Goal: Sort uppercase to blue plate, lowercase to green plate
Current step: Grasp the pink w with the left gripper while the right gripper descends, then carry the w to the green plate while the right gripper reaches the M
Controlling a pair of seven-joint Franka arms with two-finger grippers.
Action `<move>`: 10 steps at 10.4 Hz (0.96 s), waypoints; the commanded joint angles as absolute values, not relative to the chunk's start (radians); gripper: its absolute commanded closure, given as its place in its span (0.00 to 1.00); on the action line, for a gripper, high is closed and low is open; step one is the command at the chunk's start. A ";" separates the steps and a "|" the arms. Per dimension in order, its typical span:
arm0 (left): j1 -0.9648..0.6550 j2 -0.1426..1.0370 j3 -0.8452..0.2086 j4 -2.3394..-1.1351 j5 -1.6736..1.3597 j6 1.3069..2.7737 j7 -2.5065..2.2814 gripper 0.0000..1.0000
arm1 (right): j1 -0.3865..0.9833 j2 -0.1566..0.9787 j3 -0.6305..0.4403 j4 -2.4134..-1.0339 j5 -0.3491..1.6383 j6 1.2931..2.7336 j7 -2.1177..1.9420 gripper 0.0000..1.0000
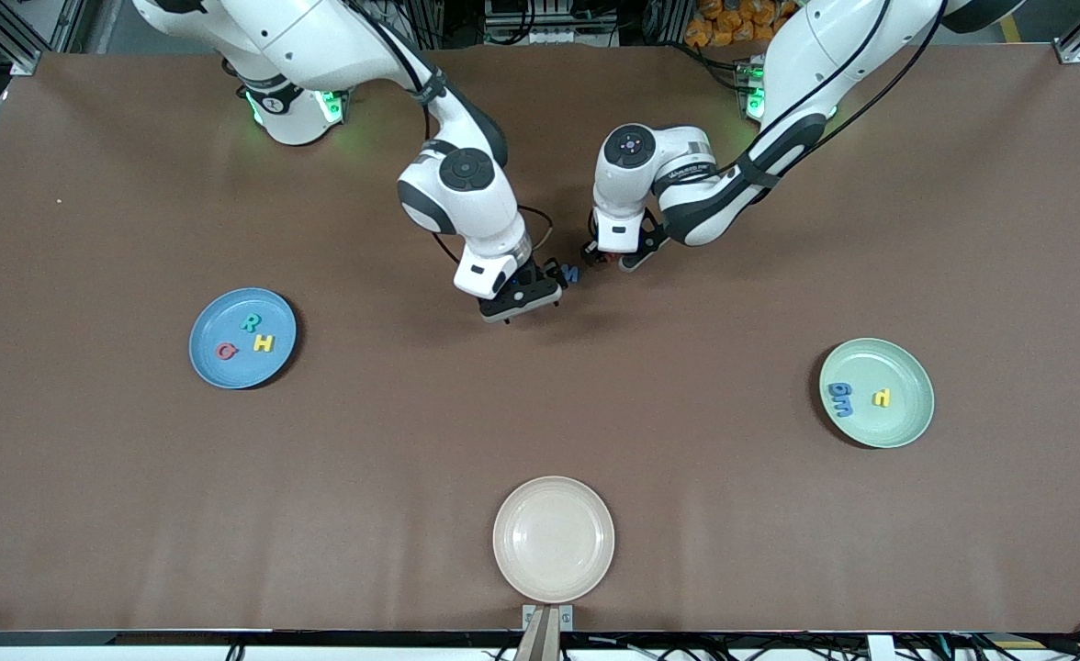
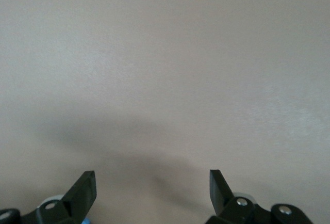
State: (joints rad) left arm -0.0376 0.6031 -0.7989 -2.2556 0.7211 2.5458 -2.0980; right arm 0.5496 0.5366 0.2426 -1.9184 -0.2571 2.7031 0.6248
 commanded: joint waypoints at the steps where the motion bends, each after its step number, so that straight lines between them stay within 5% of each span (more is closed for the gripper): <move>1: -0.022 0.585 -0.790 -2.263 0.755 2.522 -2.132 1.00 | 0.538 0.473 0.256 -2.020 -0.275 2.790 0.481 0.03; 4: 0.061 0.507 -0.792 -2.255 0.755 2.487 -2.125 1.00 | 0.540 0.457 0.256 -2.198 -0.276 3.147 0.295 0.03; 10: 0.473 0.502 -0.790 -2.093 0.755 2.414 -1.881 1.00 | 0.558 0.514 0.258 -2.163 -0.459 3.257 0.207 0.04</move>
